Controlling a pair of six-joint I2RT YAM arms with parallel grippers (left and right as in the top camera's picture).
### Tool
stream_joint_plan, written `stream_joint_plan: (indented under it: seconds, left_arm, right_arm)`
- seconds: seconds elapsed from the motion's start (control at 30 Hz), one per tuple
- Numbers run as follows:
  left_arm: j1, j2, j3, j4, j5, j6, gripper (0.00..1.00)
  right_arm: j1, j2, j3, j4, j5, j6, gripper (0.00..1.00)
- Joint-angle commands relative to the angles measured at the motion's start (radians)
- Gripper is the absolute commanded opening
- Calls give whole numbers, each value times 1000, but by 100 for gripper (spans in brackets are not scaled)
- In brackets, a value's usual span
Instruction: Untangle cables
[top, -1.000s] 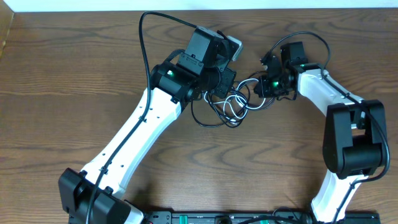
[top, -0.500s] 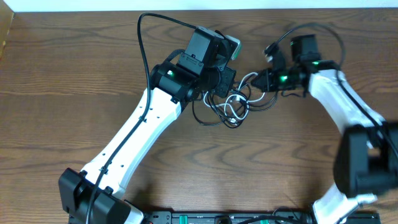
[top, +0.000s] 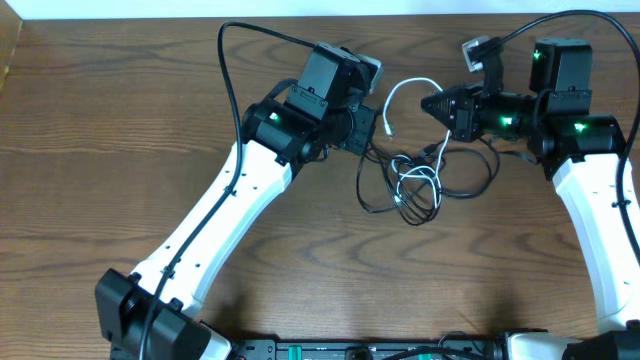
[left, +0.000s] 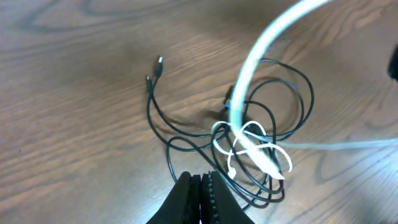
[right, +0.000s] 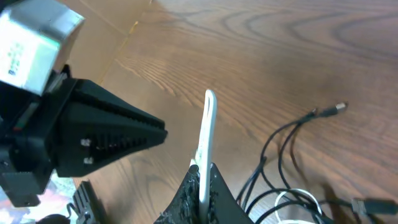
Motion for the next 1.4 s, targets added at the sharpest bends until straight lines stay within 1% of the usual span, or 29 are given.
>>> stream_joint_plan:
  seconds: [0.0,0.1,0.2,0.3,0.4,0.53,0.63,0.77,0.83,0.93,1.03,1.23,1.27,1.37]
  left_arm:
    - [27,32,0,-14,-19,-59,7]
    - [60,37,0,-33,-18,-80,8]
    - [95,37,0,-53,-18,-85,7]
    - [116,37,0,-63,-14,-88,8]
    - [118,39,0,-65,-14,-88,8]
    - [117,44,0,-64,-14,-106,8]
    - [117,56,0,-63,-13,-119,8]
    - [117,92,0,-63,-10,-141,8]
    - [117,111,0,-63,-6,-140,8]
    - [117,139,0,-63,-3,-153,8]
    - [114,158,0,-63,-3,-154,8]
    - [92,166,0,-46,-3,-154,8]
    - [87,167,0,-42,-3,-154,9]
    - [71,174,0,-36,-3,-154,22]
  right_arm:
    - [1,-3,13,-26,73,3,1]
    - [1,-3,13,-58,175,3,1]
    - [1,-3,13,-98,323,26,1]
    - [1,4,13,-132,513,100,1]
    - [0,23,11,-163,649,178,1]
    - [0,75,11,-220,802,274,1]
    - [0,138,11,-247,887,311,1]
    - [-1,223,11,-261,953,340,1]
    - [-2,262,11,-262,970,343,3]
    - [-7,315,11,-266,993,343,11]
    - [-18,345,11,-278,1007,343,15]
    - [-42,353,11,-288,1007,343,25]
    - [-47,353,11,-289,1007,343,28]
    - [-57,353,11,-293,1007,339,34]
